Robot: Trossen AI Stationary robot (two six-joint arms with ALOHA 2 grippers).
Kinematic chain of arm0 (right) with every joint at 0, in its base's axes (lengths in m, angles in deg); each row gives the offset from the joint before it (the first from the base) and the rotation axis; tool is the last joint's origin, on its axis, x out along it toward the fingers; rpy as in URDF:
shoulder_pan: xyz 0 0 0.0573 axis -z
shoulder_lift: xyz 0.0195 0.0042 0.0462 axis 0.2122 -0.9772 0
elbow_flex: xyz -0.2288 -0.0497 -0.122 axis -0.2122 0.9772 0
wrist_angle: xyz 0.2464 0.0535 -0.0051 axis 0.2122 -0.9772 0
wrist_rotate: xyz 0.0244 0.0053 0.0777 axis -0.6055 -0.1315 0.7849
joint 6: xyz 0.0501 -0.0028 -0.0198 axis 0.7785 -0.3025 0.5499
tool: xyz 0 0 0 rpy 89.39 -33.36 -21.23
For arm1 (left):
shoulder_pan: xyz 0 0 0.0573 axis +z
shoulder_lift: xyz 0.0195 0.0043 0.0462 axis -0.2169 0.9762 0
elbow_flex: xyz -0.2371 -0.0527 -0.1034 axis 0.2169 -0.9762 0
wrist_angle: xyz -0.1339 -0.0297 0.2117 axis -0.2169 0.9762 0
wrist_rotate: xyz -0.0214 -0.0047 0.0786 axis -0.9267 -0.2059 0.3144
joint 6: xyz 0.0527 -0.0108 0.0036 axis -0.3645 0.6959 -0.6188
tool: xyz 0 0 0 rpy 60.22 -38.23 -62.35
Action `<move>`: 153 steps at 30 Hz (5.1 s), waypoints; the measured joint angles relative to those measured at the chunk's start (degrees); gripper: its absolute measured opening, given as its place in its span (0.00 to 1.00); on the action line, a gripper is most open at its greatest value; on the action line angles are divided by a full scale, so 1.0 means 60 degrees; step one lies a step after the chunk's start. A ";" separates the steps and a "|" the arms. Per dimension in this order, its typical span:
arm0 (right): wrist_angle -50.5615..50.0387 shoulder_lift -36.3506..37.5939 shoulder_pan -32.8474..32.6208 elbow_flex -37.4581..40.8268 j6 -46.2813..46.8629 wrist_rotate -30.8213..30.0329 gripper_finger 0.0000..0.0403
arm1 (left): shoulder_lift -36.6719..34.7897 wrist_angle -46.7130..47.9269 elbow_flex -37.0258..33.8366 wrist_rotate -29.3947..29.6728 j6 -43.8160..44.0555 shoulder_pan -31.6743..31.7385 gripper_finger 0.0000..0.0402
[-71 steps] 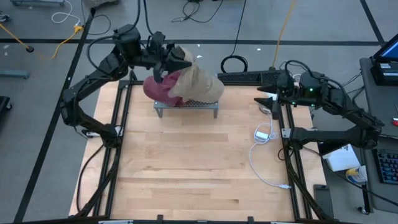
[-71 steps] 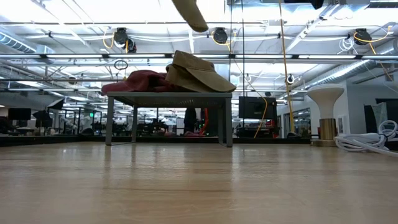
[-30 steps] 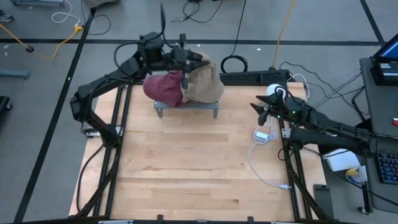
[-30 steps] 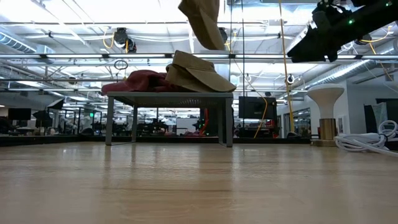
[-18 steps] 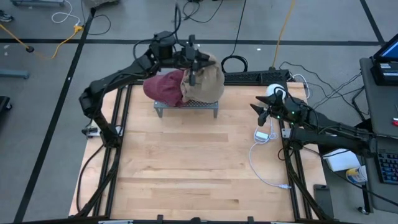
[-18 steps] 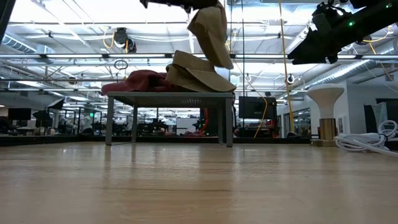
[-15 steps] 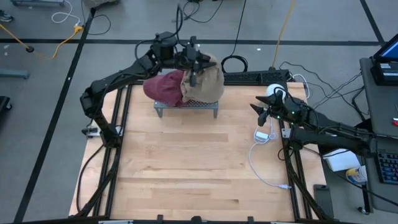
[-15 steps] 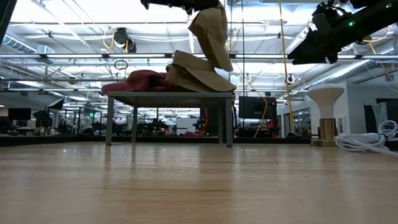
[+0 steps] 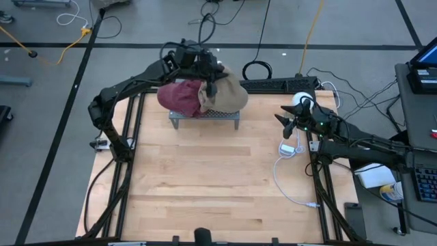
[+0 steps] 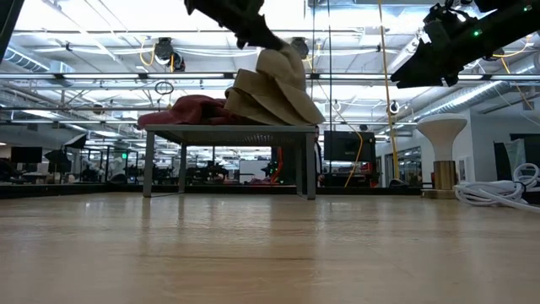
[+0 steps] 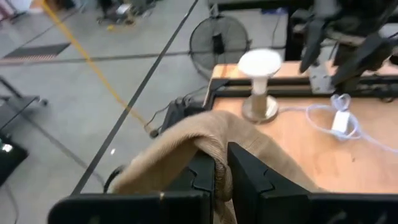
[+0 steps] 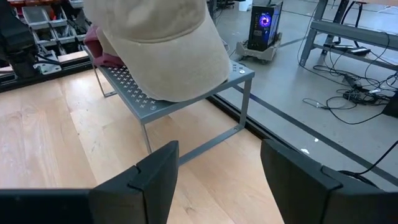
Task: Pick & Place hat
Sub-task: Stack the light brown cap on the light brown caps on the shelf, then return to Home Position
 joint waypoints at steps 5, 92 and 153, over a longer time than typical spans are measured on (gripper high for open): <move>-0.0007 0.0000 0.0000 0.0000 -0.0001 0.0001 0.54 | -0.0050 0.0465 0.0000 0.0692 -0.0005 -0.0011 0.06; -0.0386 0.0000 0.0004 0.0000 -0.0507 0.0036 0.54 | -0.1457 0.5535 -0.0007 0.3729 0.4499 -0.0473 0.68; -0.0374 0.2726 0.0000 0.3316 0.1465 0.0318 0.54 | -1.4709 -0.3093 -1.4126 0.4270 0.6713 -0.1381 0.62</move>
